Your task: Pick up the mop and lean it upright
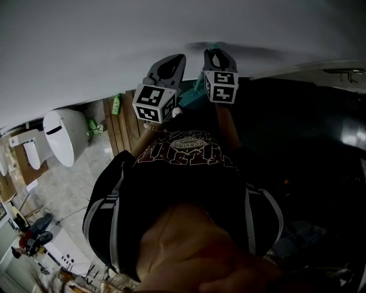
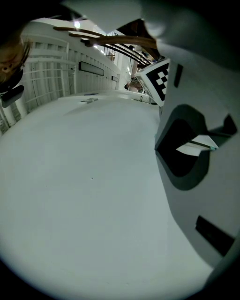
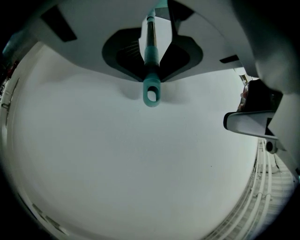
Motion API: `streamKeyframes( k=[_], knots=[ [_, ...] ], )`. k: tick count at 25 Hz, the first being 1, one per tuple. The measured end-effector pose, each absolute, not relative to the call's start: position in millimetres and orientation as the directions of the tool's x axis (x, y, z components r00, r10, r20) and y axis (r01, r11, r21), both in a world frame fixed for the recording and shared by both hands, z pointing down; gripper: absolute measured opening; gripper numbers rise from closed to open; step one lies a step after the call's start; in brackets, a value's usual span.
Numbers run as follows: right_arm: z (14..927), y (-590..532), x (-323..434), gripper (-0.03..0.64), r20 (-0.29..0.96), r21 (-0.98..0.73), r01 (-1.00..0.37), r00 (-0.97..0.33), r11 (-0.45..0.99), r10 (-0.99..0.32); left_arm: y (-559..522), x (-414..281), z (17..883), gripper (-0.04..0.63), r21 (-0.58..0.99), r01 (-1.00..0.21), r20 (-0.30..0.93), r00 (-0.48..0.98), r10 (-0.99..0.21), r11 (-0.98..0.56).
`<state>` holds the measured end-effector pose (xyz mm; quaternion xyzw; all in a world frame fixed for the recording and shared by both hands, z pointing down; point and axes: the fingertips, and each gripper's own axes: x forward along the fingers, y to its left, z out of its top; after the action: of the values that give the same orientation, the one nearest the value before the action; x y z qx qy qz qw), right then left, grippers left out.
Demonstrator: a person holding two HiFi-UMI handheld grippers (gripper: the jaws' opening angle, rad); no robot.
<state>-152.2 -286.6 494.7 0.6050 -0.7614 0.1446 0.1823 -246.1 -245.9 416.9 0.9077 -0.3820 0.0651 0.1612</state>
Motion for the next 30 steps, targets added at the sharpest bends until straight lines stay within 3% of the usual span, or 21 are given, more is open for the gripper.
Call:
streamKeyframes(
  k=[30],
  knots=[
    [487.6, -183.9, -117.7, 0.117, 0.455, -0.040, -0.949, -0.297, 0.314, -0.839, -203.0, -190.6, 422.3, 0.038, 0.257, -0.733, 0.257, 0.680, -0.687, -0.630]
  ],
)
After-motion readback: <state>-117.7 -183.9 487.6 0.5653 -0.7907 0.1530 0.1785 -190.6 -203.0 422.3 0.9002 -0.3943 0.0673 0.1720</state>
